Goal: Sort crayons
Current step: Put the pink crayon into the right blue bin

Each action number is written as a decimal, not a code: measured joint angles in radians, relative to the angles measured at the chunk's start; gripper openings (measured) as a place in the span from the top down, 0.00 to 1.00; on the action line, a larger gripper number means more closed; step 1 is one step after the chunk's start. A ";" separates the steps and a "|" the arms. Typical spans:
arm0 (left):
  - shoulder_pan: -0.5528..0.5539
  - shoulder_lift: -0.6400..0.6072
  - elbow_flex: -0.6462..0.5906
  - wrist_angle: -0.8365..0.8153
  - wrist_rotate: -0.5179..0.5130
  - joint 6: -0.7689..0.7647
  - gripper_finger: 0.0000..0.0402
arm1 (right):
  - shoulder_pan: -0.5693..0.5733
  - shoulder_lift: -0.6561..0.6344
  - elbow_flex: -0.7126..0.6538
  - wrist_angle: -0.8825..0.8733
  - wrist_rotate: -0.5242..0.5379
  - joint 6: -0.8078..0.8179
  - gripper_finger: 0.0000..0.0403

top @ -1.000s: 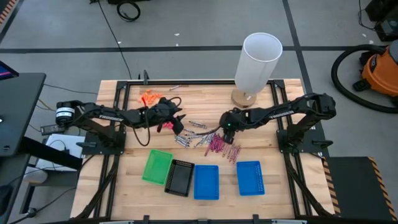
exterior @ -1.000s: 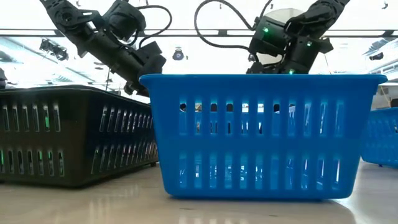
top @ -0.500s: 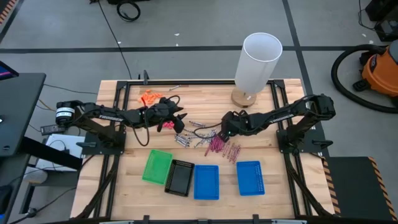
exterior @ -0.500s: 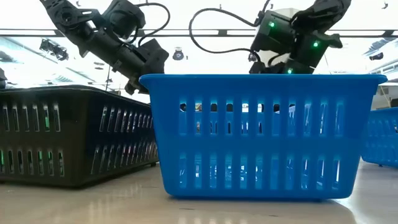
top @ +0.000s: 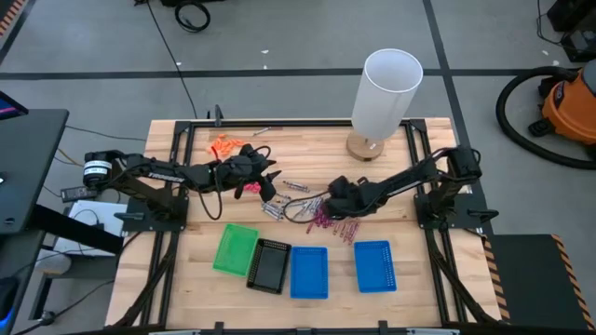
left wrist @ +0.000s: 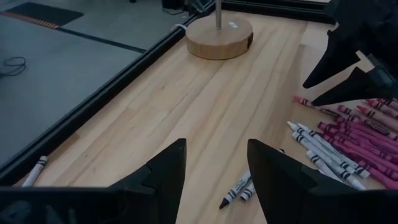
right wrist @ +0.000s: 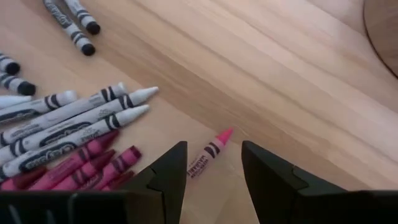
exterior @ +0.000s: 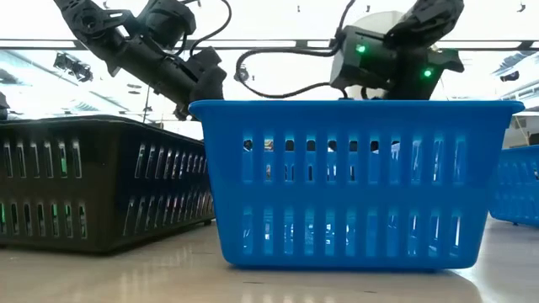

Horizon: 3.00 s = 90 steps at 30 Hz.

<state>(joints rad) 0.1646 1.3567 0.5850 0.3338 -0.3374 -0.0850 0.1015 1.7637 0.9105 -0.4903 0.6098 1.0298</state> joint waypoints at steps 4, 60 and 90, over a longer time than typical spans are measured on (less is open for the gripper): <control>0.000 0.000 0.000 -0.001 0.000 0.025 0.55 | 0.000 0.037 0.025 -0.036 0.003 0.055 0.60; 0.000 0.000 -0.001 -0.028 0.002 0.133 0.55 | -0.019 -0.020 0.021 0.046 -0.056 -0.074 0.91; -0.070 -0.001 -0.001 0.105 0.178 0.144 0.55 | 0.184 -0.179 0.024 0.570 -0.410 -0.831 0.91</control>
<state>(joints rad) 0.0946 1.3560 0.5841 0.4393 -0.1593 0.0594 0.2856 1.5848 0.9344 0.0802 0.2002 0.1988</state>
